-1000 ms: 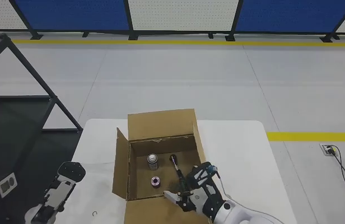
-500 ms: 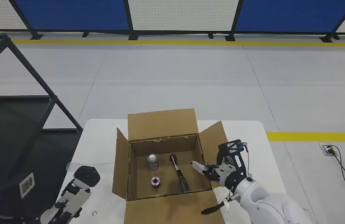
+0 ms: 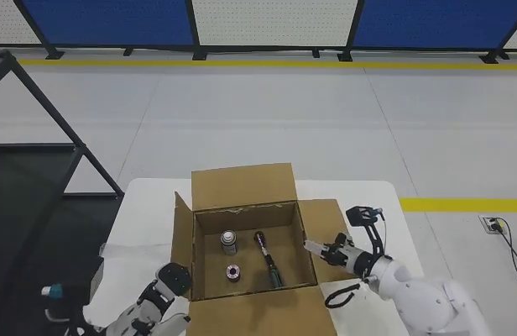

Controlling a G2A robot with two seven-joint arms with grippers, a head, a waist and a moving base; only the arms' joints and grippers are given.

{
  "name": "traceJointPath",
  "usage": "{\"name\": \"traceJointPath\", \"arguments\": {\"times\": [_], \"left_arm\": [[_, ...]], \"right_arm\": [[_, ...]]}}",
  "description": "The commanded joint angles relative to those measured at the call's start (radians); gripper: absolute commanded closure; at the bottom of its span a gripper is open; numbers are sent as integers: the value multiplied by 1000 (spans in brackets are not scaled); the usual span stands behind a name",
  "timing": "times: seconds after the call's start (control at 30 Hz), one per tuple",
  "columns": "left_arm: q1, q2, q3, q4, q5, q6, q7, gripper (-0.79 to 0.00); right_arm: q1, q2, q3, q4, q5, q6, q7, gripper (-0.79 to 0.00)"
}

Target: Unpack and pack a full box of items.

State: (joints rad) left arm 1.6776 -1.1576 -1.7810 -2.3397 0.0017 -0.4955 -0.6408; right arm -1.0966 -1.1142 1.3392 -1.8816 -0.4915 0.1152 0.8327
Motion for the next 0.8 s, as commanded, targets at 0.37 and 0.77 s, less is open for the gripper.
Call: {"name": "traceJointPath", "arguments": {"times": [0.37, 0.77], "left_arm": [[-64, 9, 56, 23, 24, 35, -1, -785], [-65, 16, 21, 31, 13, 40, 19, -785]], "right_arm": [[-20, 10, 6, 24, 105, -90, 114, -785], [-12, 13, -36, 21, 151, -135, 159, -785]]}}
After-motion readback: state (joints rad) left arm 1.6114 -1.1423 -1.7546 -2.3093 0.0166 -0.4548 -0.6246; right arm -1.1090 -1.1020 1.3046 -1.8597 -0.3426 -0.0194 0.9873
